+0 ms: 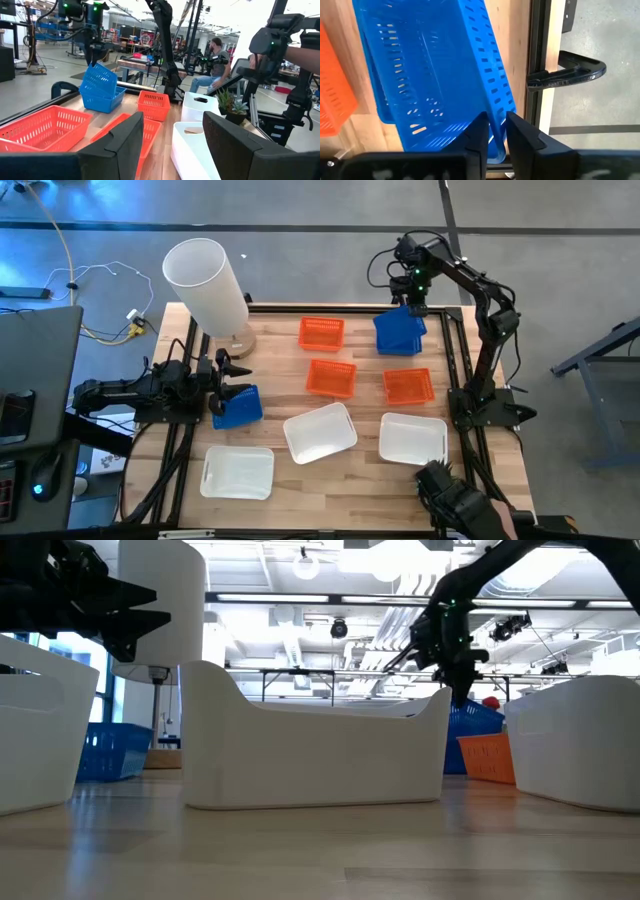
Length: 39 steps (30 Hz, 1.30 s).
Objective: Stack baskets by color
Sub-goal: Stack the bottom blue bin on top of the other right blue bin
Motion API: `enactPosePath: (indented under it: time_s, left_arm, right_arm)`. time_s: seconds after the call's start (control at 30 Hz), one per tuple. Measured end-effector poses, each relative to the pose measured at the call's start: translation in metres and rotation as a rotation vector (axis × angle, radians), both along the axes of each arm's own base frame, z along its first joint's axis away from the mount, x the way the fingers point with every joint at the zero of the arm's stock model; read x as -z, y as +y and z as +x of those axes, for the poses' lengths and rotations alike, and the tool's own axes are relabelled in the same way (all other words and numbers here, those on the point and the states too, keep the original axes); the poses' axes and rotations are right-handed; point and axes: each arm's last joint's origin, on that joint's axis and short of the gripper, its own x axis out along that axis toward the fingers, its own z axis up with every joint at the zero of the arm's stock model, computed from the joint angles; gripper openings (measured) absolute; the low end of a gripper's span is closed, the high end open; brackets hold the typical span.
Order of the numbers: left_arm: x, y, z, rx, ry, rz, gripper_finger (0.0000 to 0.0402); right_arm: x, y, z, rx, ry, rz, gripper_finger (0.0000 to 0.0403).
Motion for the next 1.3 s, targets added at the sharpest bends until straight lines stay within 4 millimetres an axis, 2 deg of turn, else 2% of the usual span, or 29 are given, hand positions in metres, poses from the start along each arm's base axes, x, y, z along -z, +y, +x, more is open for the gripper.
enactPosePath:
  time_s: [0.27, 0.47, 0.8, 0.9, 1.1, 1.2, 1.3]
  left_arm:
    - [0.000, 0.002, 0.000, -0.059, 0.004, 0.018, 0.0195]
    - [0.000, 0.002, 0.000, -0.062, 0.007, 0.029, 0.0195]
    - [0.000, 0.002, 0.000, -0.062, 0.006, 0.029, 0.0195]
    - [0.000, 0.002, 0.000, -0.062, 0.006, 0.029, 0.0195]
    - [0.000, 0.002, 0.000, -0.062, 0.006, 0.029, 0.0195]
    - [0.000, 0.002, 0.000, -0.062, 0.005, 0.029, 0.0195]
    - [0.000, 0.002, 0.000, -0.062, 0.005, 0.029, 0.0195]
  right_arm:
    - [0.000, 0.003, 0.004, -0.012, 0.006, -0.001, 0.0039]
    - [0.000, 0.000, 0.004, -0.005, 0.034, -0.052, 0.0004]
    - [-0.003, -0.002, 0.004, 0.011, 0.044, -0.071, 0.0002]
    - [-0.013, -0.004, 0.006, 0.033, 0.003, -0.093, 0.0001]
    - [-0.051, -0.008, 0.011, 0.118, -0.119, -0.174, 0.0001]
    - [-0.065, -0.007, 0.012, 0.254, -0.201, -0.153, 0.0001]
    - [-0.068, -0.002, 0.012, 0.408, -0.271, -0.038, 0.0001]
